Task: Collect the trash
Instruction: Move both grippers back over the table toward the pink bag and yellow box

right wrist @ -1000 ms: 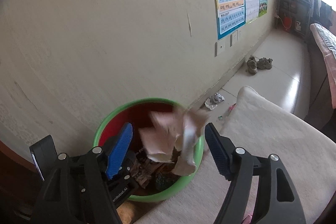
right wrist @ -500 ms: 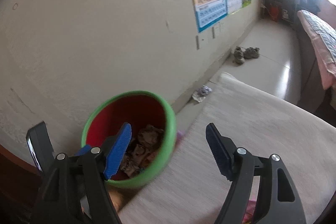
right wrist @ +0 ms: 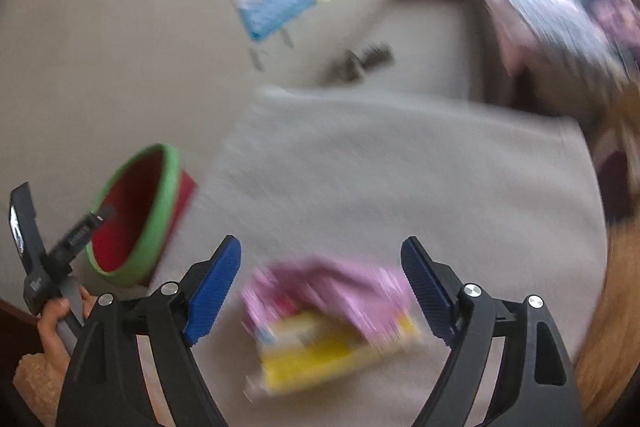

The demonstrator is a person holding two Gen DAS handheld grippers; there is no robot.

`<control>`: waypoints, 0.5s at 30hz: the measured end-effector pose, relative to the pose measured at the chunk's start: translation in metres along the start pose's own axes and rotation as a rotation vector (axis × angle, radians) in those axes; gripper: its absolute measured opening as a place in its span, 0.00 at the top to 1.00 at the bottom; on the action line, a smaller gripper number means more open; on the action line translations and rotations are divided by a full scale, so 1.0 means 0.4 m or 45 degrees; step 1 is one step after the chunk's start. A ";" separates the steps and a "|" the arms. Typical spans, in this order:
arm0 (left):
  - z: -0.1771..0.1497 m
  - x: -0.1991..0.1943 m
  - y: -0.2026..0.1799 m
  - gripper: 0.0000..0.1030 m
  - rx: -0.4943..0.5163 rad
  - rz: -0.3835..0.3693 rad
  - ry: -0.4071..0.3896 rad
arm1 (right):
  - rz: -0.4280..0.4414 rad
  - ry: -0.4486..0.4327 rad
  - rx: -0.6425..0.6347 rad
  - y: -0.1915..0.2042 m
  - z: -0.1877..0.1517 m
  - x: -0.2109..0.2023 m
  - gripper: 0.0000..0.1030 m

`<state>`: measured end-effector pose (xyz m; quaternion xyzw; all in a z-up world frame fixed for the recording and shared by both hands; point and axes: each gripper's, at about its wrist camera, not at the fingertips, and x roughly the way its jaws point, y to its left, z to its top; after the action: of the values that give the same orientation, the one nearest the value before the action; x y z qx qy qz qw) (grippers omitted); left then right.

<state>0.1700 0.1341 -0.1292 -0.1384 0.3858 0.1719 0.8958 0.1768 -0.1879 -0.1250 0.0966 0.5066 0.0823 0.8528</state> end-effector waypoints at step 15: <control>-0.086 -0.066 -0.198 0.16 0.485 -0.130 -0.055 | 0.114 0.163 0.146 -0.005 -0.107 0.101 0.46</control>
<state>0.1637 0.0442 -0.1233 0.0181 0.3847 0.0529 0.9214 0.1582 -0.1769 -0.1797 0.1623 0.5593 0.0973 0.8071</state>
